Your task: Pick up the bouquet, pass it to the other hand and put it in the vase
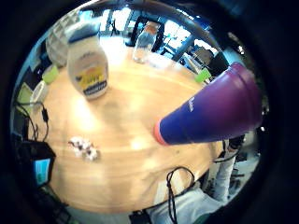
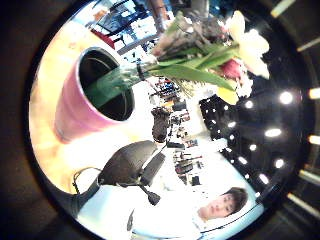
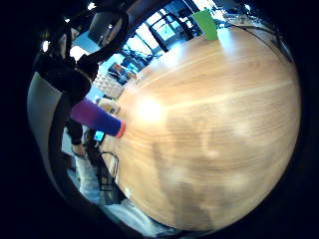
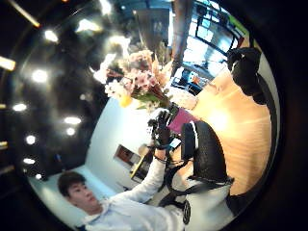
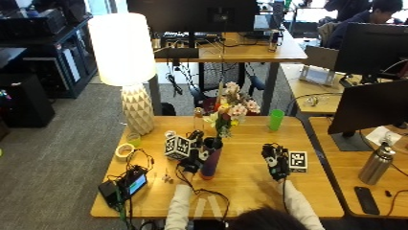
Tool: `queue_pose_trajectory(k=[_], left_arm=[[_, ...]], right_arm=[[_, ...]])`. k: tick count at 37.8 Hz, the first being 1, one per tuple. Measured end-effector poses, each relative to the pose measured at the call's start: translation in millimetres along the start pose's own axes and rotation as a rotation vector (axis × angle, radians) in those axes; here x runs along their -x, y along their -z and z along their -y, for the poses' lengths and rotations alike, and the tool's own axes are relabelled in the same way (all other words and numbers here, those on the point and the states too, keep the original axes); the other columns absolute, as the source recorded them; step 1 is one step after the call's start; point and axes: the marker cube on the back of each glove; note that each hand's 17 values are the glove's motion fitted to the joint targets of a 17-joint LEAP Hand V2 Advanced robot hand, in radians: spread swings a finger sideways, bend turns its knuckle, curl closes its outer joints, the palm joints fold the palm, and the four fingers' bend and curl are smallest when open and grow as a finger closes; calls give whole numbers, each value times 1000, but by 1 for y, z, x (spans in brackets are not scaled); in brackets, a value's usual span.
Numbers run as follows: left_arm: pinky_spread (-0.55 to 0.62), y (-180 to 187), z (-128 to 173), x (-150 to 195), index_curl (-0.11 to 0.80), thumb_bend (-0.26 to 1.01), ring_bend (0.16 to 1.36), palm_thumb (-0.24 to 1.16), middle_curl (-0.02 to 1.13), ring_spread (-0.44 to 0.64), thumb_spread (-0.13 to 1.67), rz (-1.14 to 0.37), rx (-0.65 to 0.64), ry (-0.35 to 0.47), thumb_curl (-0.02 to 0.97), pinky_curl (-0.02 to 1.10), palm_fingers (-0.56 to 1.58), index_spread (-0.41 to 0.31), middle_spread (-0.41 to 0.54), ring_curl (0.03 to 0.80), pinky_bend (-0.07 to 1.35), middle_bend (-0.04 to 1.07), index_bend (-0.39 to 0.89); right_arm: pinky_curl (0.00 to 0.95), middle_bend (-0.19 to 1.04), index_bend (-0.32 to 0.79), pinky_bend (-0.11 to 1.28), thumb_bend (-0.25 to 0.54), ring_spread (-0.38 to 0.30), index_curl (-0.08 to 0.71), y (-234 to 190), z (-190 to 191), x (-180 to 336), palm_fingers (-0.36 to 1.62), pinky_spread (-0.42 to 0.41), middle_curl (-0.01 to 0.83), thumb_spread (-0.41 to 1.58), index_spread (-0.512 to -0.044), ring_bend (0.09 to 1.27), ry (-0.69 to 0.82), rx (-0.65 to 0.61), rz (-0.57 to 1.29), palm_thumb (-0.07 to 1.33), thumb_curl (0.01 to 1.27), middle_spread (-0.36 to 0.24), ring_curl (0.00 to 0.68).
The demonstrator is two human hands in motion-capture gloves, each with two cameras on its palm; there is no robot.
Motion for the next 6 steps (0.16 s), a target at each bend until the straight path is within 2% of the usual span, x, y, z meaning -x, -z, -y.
queue_pose_trajectory(k=[2, 3, 4, 6], left_arm=[[366, -7, 0, -10, 264, -44, 595, 223, 339, 279, 749, 110, 11, 35, 452, 333, -47, 44, 142, 324, 481, 219, 118], [366, -7, -5, -20, 299, -58, 572, 193, 330, 259, 766, 159, 25, 51, 439, 327, 42, -20, 106, 317, 465, 185, 240], [366, -6, -9, -28, 375, -83, 506, 135, 309, 241, 789, 197, 36, 64, 423, 307, 185, -61, 71, 294, 412, 122, 494], [376, -7, -12, -34, 393, -84, 474, 79, 282, 228, 809, 230, 41, 74, 403, 283, 238, -107, 45, 274, 363, 114, 576]], right_arm=[[337, 343, 124, 332, -21, -136, 292, -3, -2, 8, 1107, -17, 446, 1058, -203, 541, -9, 15, 37, 756, 463, -67, 405], [336, 342, 127, 323, -21, -137, 294, -6, -2, 8, 1103, -15, 447, 1058, -203, 540, -14, 23, 58, 756, 463, -67, 404], [337, 338, 121, 324, -20, -132, 292, -8, -3, 8, 1090, -7, 446, 1059, -203, 533, -19, 31, 73, 758, 463, -67, 403], [335, 334, 117, 315, -22, -131, 292, -10, -4, 7, 1082, -3, 445, 1061, -203, 527, -25, 39, 86, 756, 462, -67, 404]])
